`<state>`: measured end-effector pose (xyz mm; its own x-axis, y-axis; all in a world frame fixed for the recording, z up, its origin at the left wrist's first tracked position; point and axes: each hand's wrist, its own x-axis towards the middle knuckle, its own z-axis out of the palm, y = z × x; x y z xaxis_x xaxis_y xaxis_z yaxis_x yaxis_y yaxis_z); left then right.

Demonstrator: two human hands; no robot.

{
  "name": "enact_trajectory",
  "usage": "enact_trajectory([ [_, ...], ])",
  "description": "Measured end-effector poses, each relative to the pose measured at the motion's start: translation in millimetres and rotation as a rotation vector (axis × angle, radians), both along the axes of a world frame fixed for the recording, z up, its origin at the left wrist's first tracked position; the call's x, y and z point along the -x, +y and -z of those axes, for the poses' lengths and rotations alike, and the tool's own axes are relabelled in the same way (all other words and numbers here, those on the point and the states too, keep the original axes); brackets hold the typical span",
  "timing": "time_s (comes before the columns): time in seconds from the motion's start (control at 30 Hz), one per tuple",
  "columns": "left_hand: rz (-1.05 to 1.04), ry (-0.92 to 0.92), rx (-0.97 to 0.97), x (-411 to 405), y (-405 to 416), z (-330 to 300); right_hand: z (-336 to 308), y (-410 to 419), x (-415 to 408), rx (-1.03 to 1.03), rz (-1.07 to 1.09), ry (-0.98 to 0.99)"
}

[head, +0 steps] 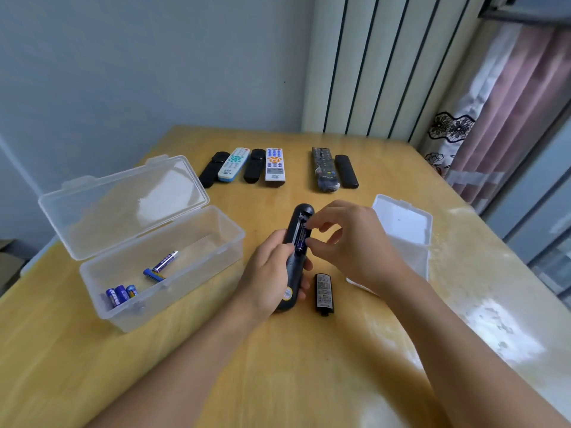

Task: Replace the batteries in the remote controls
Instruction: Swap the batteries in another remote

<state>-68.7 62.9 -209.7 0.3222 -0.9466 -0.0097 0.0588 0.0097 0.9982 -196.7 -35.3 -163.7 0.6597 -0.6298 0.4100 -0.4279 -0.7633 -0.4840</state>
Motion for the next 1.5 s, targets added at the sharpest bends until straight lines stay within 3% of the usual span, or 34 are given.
enact_trajectory([
  [0.47, -0.069, -0.142, 0.046, 3.6, 2.2, 8.1, 8.5, 1.9, -10.1, -0.085, 0.043, -0.052],
  [0.57, -0.119, -0.111, 0.046, 0.8, -1.1, 4.5, 11.4, 13.0, -14.5, -0.056, -0.020, 0.012],
  [0.7, -0.078, 0.010, 0.010, 4.1, -1.5, 3.6, 3.2, 7.7, -10.5, 0.006, 0.067, -0.132],
  [0.83, -0.075, 0.073, 0.020, 5.1, -3.1, 1.7, 0.1, 6.8, -6.1, -0.008, 0.024, -0.039],
  [1.5, -0.051, -0.075, 0.026, 7.1, -0.5, 3.3, -0.8, -3.1, -2.1, -0.005, -0.061, 0.075],
])
